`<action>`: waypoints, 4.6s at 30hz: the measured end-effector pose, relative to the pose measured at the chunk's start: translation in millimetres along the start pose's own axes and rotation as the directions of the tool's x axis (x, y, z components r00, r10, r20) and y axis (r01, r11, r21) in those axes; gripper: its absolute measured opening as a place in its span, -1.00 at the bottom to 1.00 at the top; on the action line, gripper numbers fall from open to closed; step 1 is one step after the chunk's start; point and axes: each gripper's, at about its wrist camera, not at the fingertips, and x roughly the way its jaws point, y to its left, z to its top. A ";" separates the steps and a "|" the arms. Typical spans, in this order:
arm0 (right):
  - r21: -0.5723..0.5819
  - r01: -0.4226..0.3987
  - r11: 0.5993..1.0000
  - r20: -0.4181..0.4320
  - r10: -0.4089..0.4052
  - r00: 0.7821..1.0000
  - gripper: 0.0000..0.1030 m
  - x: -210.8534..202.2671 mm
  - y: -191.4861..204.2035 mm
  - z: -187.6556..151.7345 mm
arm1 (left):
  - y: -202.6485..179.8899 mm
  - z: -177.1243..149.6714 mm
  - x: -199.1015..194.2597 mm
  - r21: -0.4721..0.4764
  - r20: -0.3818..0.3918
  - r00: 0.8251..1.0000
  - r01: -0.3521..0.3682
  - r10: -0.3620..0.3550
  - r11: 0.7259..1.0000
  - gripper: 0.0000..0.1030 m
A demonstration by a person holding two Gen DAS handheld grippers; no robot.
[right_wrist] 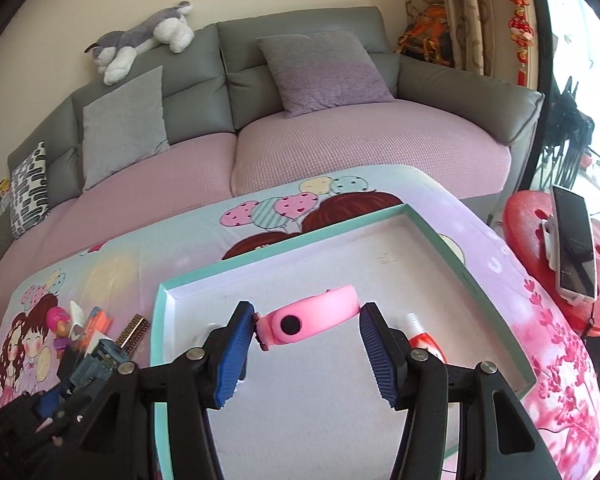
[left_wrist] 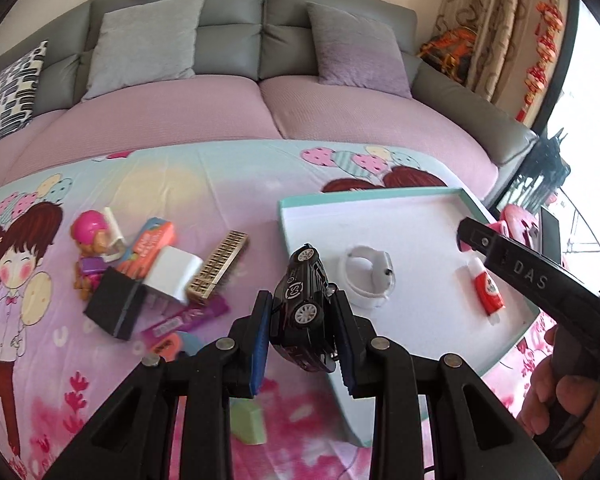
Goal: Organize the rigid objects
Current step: 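Carry the car and pink band into the tray and open both tools, then withdraw both open tools from the tray back toward the remaining pile, then grasp the orange-blue folding knife with the right tool while the left tool grasps the black charger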
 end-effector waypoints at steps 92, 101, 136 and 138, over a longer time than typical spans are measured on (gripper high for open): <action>-0.313 -0.317 0.895 -0.302 0.223 0.927 1.00 20.4 152.2 -54.8 | 161.8 -31.7 -24.2 -0.315 -0.121 0.886 -0.462 0.448 0.829 0.84; -0.314 -0.342 0.885 -0.323 0.239 0.916 1.00 20.7 160.6 -64.5 | 174.4 -38.6 -21.5 -0.382 -0.145 0.921 -0.389 0.361 0.838 0.84; -0.389 -0.379 0.839 -0.413 0.209 0.886 0.47 50.7 198.1 -104.1 | 186.1 -38.9 -2.6 -0.378 -0.145 0.950 -0.313 0.278 0.871 0.84; -0.374 -0.377 0.847 -0.410 0.214 0.887 0.41 51.8 195.0 -101.7 | 183.0 -35.7 0.5 -0.368 -0.142 0.951 -0.308 0.274 0.877 0.84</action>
